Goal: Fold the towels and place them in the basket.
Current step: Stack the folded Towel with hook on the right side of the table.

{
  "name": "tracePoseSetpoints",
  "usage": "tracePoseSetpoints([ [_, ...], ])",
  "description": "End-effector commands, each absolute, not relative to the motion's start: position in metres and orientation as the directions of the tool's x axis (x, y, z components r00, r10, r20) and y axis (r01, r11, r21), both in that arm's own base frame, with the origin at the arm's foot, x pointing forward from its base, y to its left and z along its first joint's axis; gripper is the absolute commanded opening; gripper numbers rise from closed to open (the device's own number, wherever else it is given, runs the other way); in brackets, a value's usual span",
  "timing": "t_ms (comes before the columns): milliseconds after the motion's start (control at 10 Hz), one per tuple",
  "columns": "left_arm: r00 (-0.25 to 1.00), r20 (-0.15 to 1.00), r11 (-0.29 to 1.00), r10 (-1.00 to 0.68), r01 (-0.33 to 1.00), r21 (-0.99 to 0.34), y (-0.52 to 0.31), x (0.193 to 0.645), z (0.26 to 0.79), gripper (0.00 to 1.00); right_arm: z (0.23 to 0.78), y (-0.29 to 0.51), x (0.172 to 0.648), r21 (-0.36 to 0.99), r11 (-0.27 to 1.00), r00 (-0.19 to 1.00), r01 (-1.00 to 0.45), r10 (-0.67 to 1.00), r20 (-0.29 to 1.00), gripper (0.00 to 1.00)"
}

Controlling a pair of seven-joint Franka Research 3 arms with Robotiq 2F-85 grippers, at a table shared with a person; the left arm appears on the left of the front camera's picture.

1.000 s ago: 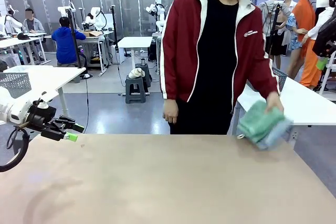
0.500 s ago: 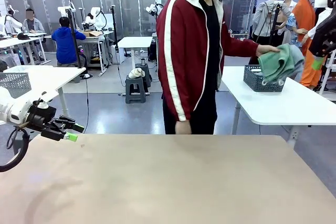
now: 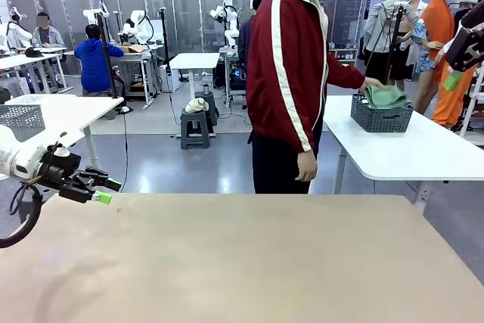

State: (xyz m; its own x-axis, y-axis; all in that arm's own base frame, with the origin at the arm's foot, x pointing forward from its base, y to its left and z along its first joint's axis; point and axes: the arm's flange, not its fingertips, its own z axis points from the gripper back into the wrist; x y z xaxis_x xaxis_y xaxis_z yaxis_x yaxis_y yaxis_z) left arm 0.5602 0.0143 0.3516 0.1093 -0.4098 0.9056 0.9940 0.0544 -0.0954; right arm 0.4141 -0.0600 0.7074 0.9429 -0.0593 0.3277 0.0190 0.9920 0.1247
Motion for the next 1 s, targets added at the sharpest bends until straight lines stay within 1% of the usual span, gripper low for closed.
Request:
tracePoseSetpoints([
  [0, 0.101, 0.907, 0.037, -0.409, 0.995, -0.094, 0.0150, 0.5615, 0.3536, 0.81, 0.7046, -0.0579, 0.4144, 0.111, 0.994, 0.944, 0.023, -0.058, 0.325, 0.85],
  [900, 0.101, 0.907, 0.037, -0.409, 0.995, -0.094, 0.0150, 0.5615, 0.3536, 0.81, 0.7046, -0.0579, 0.4144, 0.111, 0.994, 0.944, 0.023, -0.058, 0.325, 0.85],
])
